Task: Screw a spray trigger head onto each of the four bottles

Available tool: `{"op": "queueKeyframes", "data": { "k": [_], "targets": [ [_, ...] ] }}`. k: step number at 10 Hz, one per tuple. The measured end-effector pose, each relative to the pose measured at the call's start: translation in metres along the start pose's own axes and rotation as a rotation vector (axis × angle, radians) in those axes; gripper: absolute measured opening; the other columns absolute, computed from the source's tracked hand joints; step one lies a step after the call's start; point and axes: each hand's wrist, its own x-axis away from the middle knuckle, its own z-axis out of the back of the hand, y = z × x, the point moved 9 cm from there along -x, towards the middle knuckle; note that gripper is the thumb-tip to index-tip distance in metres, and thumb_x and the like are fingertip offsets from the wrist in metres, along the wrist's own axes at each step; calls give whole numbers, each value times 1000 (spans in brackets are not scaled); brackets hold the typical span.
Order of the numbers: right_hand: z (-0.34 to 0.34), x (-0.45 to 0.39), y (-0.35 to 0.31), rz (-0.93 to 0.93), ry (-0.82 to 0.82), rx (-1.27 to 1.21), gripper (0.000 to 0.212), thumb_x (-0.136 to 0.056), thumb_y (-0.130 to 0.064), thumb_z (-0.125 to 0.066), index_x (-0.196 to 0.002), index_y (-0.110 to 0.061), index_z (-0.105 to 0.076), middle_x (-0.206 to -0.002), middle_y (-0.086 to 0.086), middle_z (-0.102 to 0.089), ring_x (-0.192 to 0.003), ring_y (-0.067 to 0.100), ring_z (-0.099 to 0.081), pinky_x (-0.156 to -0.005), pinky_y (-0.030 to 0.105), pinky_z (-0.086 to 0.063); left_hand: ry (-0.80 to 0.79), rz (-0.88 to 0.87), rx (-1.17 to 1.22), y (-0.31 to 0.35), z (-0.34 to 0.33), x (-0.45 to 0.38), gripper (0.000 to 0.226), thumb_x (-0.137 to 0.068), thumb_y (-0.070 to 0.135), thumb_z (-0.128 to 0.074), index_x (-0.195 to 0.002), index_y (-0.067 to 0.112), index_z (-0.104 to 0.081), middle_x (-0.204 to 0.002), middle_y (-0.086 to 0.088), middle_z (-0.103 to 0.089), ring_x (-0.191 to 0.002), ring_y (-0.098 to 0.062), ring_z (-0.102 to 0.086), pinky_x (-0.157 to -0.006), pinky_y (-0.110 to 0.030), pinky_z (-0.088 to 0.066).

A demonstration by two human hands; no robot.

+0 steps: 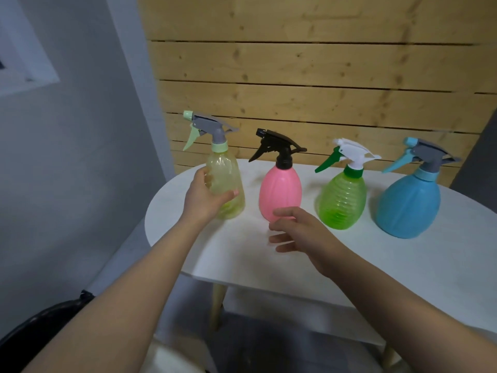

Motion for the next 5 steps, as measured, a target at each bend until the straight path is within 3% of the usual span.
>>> {"op": "queueKeyframes", "data": {
  "k": [1,3,5],
  "targets": [
    [4,-3,3,-20,3,7,35,-85,-13,-60,-120,-11,-53,-109,13,-62,-84,24,-65,-69,32,-55,-32,-29,-24,-2,-7,-3,80,-70,25,-78,-137,18,-35,-134,-3,-49,-123,-21,-47,-94,-29,-40],
    [6,-5,6,-20,-7,-12,34,-86,-11,-59,-119,-10,-54,-111,15,-62,-81,23,-64,-63,28,-53,-100,-15,27,-13,-18,-11,84,-75,27,-75,-143,23,-26,-142,1,-43,-129,-20,-42,-99,-33,-39],
    [11,0,-2,15,7,9,29,-86,-10,-57,-115,-12,-57,-108,13,-64,-80,22,-66,-68,31,-54,-75,9,23,-10,-14,-5,95,-74,28,-76,-147,23,-16,-146,-4,-39,-133,-25,-40,-104,-39,-40]
  ]
}}
